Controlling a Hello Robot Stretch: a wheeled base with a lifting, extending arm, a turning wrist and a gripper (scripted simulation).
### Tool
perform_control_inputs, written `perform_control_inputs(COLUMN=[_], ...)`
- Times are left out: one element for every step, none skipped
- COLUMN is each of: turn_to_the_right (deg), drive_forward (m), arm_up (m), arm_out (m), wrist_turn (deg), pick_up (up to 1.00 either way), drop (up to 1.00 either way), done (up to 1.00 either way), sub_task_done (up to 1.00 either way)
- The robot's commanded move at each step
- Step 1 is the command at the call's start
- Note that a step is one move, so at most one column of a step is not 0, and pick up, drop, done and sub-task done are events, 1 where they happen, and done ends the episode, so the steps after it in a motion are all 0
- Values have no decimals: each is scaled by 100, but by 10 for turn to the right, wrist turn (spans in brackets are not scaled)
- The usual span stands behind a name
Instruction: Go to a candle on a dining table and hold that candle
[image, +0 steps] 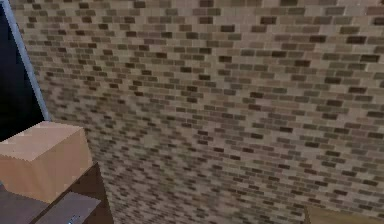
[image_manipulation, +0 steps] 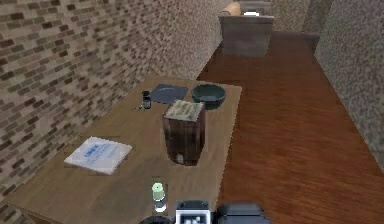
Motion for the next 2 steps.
perform_control_inputs(turn_to_the_right=[0,0], drive_forward=[0,0], arm_up=[0,0], arm_out=[12,0], wrist_turn=[0,450], pick_up=[0,0], drop=[0,0], done=[0,0], sub_task_done=[0,0])
